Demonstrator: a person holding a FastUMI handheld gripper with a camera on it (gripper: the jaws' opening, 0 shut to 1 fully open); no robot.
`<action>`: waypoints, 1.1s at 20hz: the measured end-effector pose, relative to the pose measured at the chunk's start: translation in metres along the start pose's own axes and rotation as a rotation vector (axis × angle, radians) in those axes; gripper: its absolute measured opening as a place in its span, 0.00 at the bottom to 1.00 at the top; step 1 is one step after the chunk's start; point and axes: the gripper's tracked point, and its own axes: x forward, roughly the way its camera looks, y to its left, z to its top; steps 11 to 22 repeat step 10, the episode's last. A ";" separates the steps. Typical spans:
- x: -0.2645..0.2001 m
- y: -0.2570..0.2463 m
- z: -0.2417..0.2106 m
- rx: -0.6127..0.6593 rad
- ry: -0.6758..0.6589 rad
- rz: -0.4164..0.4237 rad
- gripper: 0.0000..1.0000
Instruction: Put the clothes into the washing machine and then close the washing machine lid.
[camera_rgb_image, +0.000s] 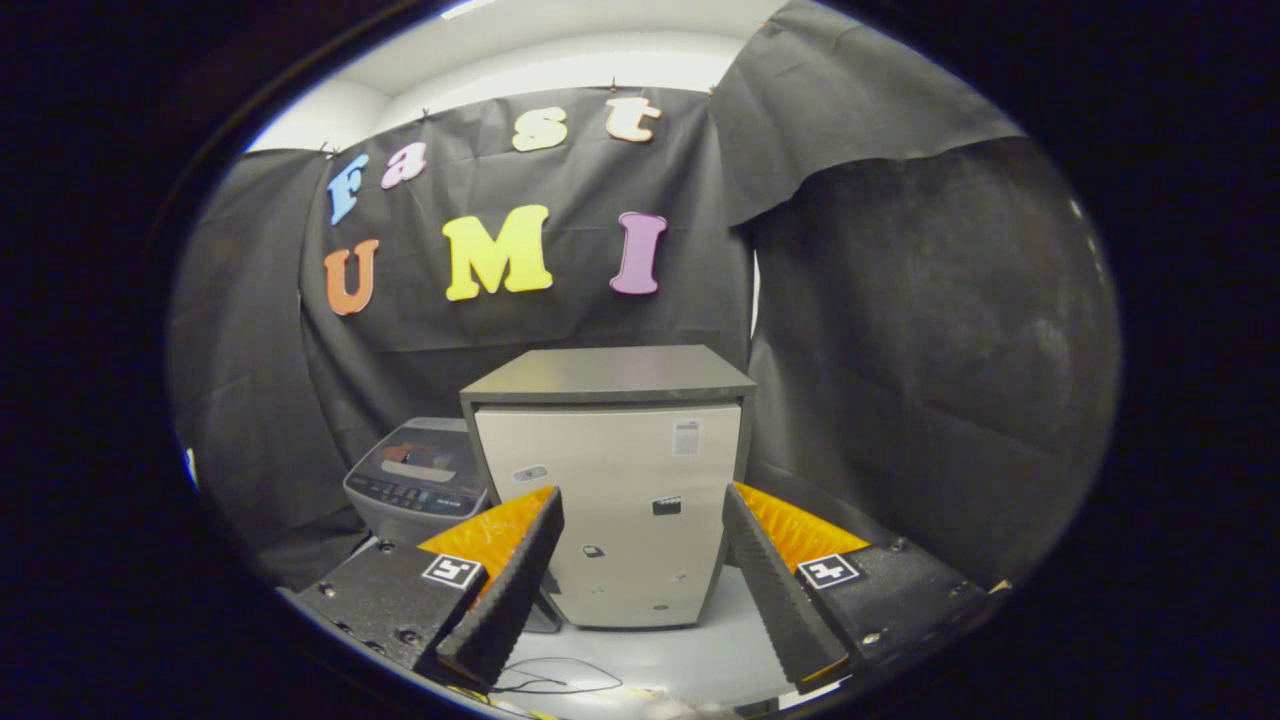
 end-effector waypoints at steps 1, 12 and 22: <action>0.000 0.000 0.000 -0.014 -0.003 -0.004 1.00; -0.001 -0.001 0.003 -0.015 -0.032 -0.013 1.00; -0.001 -0.001 0.003 -0.015 -0.032 -0.013 1.00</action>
